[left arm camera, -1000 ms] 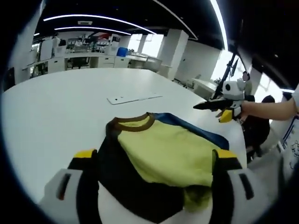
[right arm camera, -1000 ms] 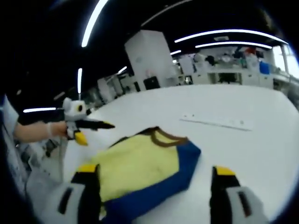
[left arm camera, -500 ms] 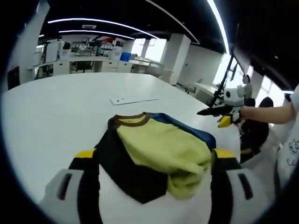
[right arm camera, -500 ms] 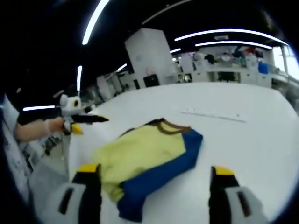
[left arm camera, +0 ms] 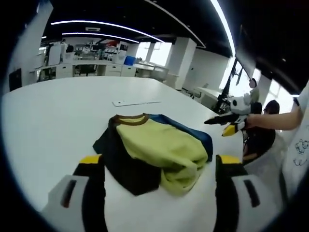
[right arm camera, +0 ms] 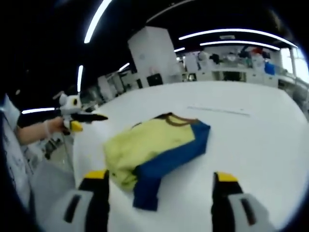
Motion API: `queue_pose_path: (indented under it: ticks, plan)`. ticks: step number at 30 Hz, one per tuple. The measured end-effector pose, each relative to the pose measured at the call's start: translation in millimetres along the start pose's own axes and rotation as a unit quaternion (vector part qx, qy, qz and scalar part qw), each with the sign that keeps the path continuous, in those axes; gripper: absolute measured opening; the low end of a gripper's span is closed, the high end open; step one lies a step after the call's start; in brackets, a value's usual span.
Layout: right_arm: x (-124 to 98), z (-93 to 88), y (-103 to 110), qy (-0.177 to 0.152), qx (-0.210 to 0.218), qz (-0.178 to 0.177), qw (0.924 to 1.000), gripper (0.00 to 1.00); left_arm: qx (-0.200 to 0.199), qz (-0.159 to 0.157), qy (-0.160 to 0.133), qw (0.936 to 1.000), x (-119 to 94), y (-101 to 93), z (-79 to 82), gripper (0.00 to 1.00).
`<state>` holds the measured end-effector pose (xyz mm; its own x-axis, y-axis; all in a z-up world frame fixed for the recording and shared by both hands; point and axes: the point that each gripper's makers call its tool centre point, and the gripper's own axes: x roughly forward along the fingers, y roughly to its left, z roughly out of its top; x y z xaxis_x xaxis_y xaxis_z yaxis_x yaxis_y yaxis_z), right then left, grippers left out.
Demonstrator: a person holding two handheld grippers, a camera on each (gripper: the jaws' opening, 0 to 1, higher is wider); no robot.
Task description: Fold the garment on the visible template until the final outline fits inside the template.
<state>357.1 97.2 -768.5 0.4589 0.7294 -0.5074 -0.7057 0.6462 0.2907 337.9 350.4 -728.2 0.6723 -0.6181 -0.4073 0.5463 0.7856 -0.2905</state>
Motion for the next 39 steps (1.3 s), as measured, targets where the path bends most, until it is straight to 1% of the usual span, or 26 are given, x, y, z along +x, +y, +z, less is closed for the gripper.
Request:
queue_pose_path:
  ticks: [2, 6, 9, 12, 14, 16, 17, 21, 25, 28, 30, 33, 36, 39]
  plan:
    - [-1, -8.3, 0, 0.004, 0.001, -0.004, 1.0000, 0.83, -0.003, 0.000, 0.000, 1.0000, -3, -0.5, -3.9, 0.91]
    - [-2, -25.2, 3, 0.018, -0.010, -0.009, 0.9998, 0.72, -0.010, 0.000, -0.002, 1.0000, -9, -6.9, -9.8, 0.90]
    - [-2, -33.8, 2, 0.027, -0.023, -0.015, 0.9993, 0.66, -0.016, 0.002, 0.000, 0.9999, -11, -5.9, -14.5, 0.90]
    - [-3, -42.0, 3, 0.033, -0.029, -0.014, 0.9989, 0.60, -0.020, 0.002, 0.000, 0.9998, -11, -4.8, -18.1, 0.89]
    - [-3, -46.2, 4, 0.038, -0.035, -0.014, 0.9986, 0.56, -0.023, 0.001, 0.000, 0.9997, -11, -6.6, -18.9, 0.89]
    - [-3, -52.8, 7, 0.049, -0.046, -0.015, 0.9976, 0.52, -0.027, 0.000, 0.001, 0.9996, -11, -8.9, -20.5, 0.88]
    - [-2, -56.3, 5, 0.052, -0.050, -0.013, 0.9973, 0.49, -0.029, -0.001, 0.001, 0.9996, -10, -10.2, -21.8, 0.88]
    - [1, -64.9, 9, 0.061, -0.045, -0.009, 0.9971, 0.33, -0.035, -0.006, 0.004, 0.9994, -8, -13.3, -26.6, 0.88]
    - [8, -73.5, 9, 0.068, -0.032, -0.006, 0.9971, 0.22, -0.039, -0.011, 0.007, 0.9992, -5, -15.3, -29.8, 0.88]
    - [13, -75.8, 8, 0.072, -0.032, -0.013, 0.9968, 0.17, -0.043, -0.013, 0.006, 0.9990, -4, -18.0, -29.1, 0.87]
    - [14, -75.6, 5, 0.071, -0.040, -0.016, 0.9965, 0.13, -0.045, -0.014, 0.006, 0.9989, -3, -18.9, -29.8, 0.87]
    - [15, -73.9, 9, 0.072, -0.041, -0.011, 0.9965, 0.14, -0.049, -0.015, 0.004, 0.9987, -2, -20.8, -30.8, 0.87]
    - [17, -76.7, 11, 0.079, -0.056, -0.009, 0.9953, 0.12, -0.055, -0.016, 0.003, 0.9984, -2, -23.0, -33.4, 0.87]
    - [20, -77.9, 11, 0.081, -0.054, -0.009, 0.9953, 0.12, -0.059, -0.015, 0.003, 0.9982, -3, -22.7, -36.5, 0.87]
